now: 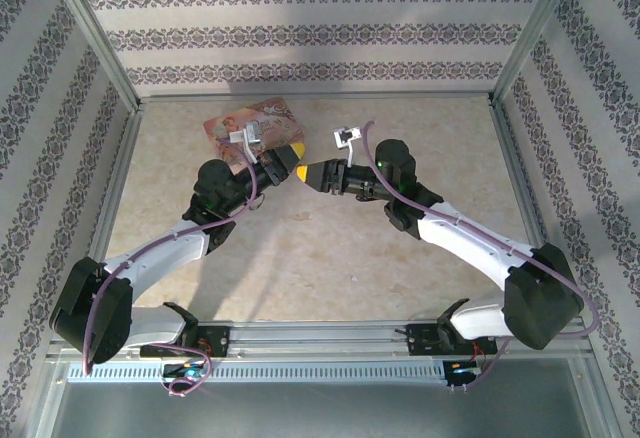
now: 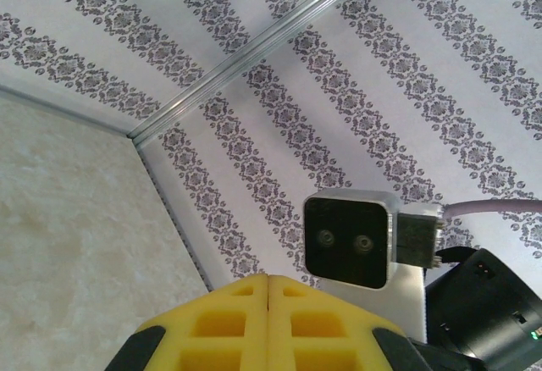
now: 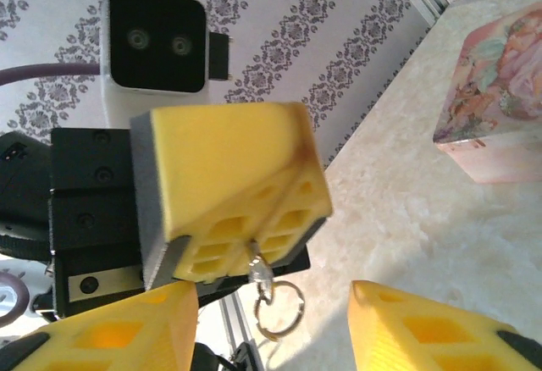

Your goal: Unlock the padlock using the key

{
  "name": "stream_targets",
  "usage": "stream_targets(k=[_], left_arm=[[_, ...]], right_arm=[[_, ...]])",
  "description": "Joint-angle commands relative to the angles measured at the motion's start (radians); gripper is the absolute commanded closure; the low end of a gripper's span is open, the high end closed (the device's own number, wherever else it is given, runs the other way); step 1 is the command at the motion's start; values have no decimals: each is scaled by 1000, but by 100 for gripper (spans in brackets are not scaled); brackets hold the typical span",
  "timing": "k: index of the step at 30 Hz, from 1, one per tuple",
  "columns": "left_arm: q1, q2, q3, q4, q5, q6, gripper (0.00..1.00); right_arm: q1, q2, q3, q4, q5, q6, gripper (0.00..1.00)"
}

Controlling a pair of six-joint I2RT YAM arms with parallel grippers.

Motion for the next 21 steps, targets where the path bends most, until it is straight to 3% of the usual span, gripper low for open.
stream_targets(k=[1, 10, 21], left_arm=[[-10, -12, 18, 66, 4, 12, 100], [-14, 18, 18, 95, 14, -4, 100], [-16, 35, 22, 94, 30, -10, 100]], right_arm=[[-6, -2, -13, 57, -19, 19, 55], [-6, 19, -2, 92, -32, 42, 62], [-8, 29, 10, 100, -39, 49, 84]])
